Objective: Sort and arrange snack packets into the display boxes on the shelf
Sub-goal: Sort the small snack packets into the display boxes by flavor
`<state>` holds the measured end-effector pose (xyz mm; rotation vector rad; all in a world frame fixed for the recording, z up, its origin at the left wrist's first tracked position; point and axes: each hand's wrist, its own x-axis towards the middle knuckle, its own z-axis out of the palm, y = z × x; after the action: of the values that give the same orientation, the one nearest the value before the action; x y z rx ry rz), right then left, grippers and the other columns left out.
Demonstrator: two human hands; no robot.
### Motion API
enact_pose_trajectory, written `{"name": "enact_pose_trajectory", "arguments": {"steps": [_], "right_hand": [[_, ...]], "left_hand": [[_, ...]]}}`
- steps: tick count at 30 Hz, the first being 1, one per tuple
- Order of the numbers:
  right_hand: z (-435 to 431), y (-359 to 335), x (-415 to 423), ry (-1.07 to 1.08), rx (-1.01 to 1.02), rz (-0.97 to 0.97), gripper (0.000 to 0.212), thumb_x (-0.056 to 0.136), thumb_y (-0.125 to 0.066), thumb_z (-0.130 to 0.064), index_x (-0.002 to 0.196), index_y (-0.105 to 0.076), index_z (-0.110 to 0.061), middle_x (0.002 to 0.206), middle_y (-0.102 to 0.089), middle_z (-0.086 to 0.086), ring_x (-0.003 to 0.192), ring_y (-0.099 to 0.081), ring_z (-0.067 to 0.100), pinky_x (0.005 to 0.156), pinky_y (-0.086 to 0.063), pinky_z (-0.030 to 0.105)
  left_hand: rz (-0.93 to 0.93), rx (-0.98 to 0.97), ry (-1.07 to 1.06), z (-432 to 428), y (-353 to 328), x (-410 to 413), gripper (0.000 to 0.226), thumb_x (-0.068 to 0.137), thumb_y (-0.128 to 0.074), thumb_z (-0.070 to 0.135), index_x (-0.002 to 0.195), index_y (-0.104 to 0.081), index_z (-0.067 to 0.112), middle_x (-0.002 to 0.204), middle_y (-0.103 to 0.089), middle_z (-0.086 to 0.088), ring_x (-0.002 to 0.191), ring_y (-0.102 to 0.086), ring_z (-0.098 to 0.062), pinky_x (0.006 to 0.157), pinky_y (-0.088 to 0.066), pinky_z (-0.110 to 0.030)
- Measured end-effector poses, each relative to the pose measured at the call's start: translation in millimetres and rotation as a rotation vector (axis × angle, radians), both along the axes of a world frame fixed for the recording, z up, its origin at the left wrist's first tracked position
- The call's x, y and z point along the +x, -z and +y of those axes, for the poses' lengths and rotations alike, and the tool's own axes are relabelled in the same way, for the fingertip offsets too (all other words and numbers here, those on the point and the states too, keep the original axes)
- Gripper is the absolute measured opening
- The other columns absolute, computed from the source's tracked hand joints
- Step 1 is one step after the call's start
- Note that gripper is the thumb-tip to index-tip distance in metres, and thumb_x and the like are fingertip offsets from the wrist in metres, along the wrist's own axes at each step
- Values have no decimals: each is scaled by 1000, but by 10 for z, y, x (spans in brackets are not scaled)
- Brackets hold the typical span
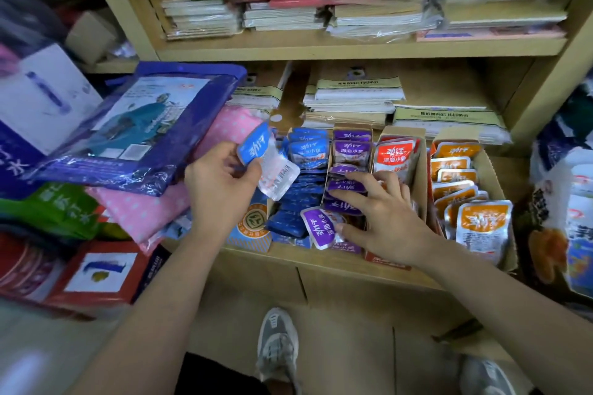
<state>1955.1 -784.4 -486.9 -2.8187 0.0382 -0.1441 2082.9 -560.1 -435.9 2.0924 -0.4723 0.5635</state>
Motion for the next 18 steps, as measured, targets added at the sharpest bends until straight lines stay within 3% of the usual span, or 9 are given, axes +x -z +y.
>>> {"name": "enact_pose_trajectory", "arguments": {"steps": [2,5,7,10,13,16,18], "right_hand": [[13,20,6,15,2,-15,62,91,-55,-62,148,-38,-42,156,-22,-9,138,-14,24,111,-23,49],[38,46,13,30,4,-106,59,91,-56,-60,144,-45,-38,153,-30,-6,137,-15,24,107,-23,51],[82,18,40,45,59,-199,60,89,-56,-59,143,-49,-34,149,-38,-7,137,-20,21,104,-26,48],[214,-84,127,36,317,-298,57,91,-67,-45,142,-53,-27,140,-51,-8,130,-34,16,107,-34,42],[399,-184,194,-16,671,-184,59,91,-72,-31,145,-51,-24,135,-57,-7,124,-49,10,107,-43,34],[506,-219,220,-31,888,-130,71,82,-79,-38,146,-50,-24,135,-58,-9,121,-55,-2,105,-47,24],[526,-240,237,-26,890,-120,83,72,-81,-48,146,-51,-24,136,-58,-11,122,-55,-5,104,-45,19]], "left_hand": [[85,-72,39,-10,28,29,16,80,-78,13,75,-65,21,65,-68,13,57,-62,3,61,-55,-29],[109,-86,59,-15,23,19,21,81,-78,12,76,-65,27,67,-68,13,58,-62,3,60,-53,-28],[201,-167,120,-16,23,24,18,84,-77,11,82,-69,27,76,-74,7,66,-70,-7,61,-57,-31],[381,-329,172,-22,-2,-4,8,90,-72,6,90,-73,14,82,-76,-4,65,-69,-13,55,-56,-25],[505,-410,194,-34,-41,-90,7,92,-70,4,90,-72,10,80,-77,-3,68,-72,-15,56,-56,-22],[678,-488,320,-71,-77,-196,14,94,-65,3,106,-70,5,88,-76,-8,68,-71,-16,56,-56,-22],[776,-539,455,-91,-95,-245,22,92,-67,10,114,-69,7,95,-76,-8,72,-72,-20,59,-56,-22]]}}
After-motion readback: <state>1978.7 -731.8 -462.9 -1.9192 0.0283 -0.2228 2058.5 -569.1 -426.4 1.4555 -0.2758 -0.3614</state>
